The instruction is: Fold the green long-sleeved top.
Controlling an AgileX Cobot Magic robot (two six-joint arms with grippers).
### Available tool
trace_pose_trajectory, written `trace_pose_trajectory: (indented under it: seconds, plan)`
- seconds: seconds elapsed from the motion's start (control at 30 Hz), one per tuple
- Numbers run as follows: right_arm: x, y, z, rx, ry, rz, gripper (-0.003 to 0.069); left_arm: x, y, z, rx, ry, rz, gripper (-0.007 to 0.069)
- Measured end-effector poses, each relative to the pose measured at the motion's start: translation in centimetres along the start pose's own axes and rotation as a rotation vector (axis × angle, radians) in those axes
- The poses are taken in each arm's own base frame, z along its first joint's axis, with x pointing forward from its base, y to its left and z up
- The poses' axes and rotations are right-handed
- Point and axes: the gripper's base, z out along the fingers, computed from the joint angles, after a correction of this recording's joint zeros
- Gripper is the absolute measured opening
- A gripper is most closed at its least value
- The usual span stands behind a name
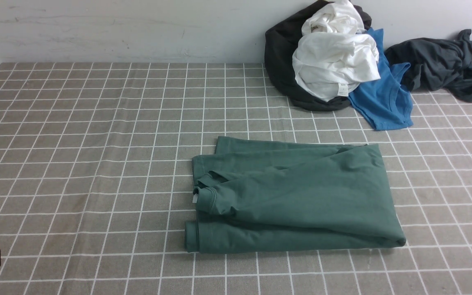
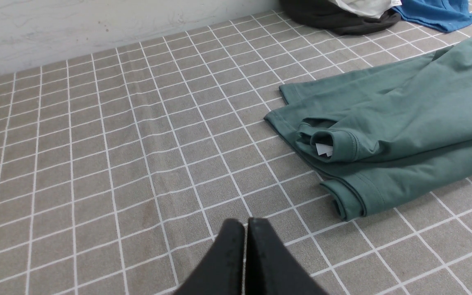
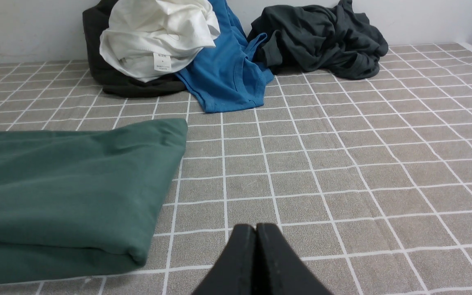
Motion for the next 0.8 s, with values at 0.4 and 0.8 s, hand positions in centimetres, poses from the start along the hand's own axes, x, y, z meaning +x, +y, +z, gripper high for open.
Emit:
trace_pose_trajectory:
  seconds: [0.4, 0.8]
  plan:
    - [0.0, 0.0, 0.0, 0.0, 0.0, 0.001, -0.0014, 0.0, 0.0, 0.0, 0.0, 0.0, 0.0, -0.0007]
    - [0.0, 0.0, 0.0, 0.0, 0.0, 0.001, -0.0014, 0.36, 0.36, 0.37, -0.046, -0.08, 0.017, -0.0007]
